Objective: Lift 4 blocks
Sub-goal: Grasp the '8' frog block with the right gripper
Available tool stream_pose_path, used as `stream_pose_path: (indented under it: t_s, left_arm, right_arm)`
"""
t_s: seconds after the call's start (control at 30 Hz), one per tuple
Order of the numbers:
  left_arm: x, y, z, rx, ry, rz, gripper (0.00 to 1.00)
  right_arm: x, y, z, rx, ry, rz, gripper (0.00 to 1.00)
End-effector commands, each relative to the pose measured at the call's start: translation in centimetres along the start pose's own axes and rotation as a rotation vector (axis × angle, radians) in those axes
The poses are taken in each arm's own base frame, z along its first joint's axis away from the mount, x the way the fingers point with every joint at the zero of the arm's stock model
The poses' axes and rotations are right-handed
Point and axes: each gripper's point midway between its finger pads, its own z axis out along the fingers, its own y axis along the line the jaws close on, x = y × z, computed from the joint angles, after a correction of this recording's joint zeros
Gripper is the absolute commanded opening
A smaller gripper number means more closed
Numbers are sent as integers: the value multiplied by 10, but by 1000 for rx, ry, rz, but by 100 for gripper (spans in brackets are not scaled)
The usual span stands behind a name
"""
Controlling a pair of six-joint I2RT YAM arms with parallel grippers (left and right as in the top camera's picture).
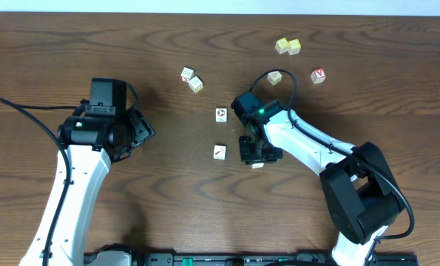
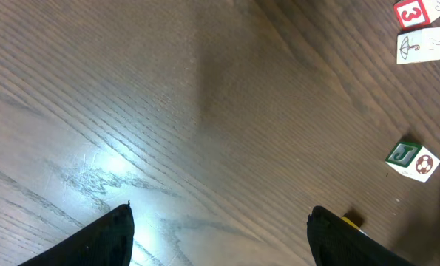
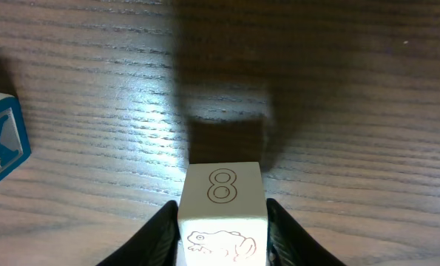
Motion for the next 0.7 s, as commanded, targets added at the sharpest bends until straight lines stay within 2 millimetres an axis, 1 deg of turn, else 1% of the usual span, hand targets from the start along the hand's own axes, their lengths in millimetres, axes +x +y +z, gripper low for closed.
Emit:
stream_pose_path:
  t_s: [0.0,0.13,0.2,0.23,0.27,0.43,0.47,0.53,0.67]
  left_arm:
    - [-2,0,-2,2,-4,-9,75]
    - [-2,0,-2,1,-2,-9,75]
    - [-2,0,-2,1,-2,-9,75]
    - [-2,0,-2,1,-2,-9,75]
    - [-2,0,-2,1,-2,-9,75]
    - [-2,0,-2,1,-2,-10,75]
    - [-2,0,-2,1,-2,-10,75]
    - [-2,0,-2,1,-2,-9,75]
    - [-2,0,-2,1,-2,-10,75]
  right_arm:
    - [5,-1,6,20,14,5,34]
    - [9,0,10,26,24,3,33]
    - [7,2,10,20,16,4,27]
    - [6,2,10,17,12,10,22]
    - [6,4,10,10,10,12,19]
    - [-4,26,9,-102,-15,5,19]
    - [-9,33,8,-133,-33,6,19]
    - [-17,38,7,-154,-66,22,18]
    - [-25,43,5,-174,-96,42,16]
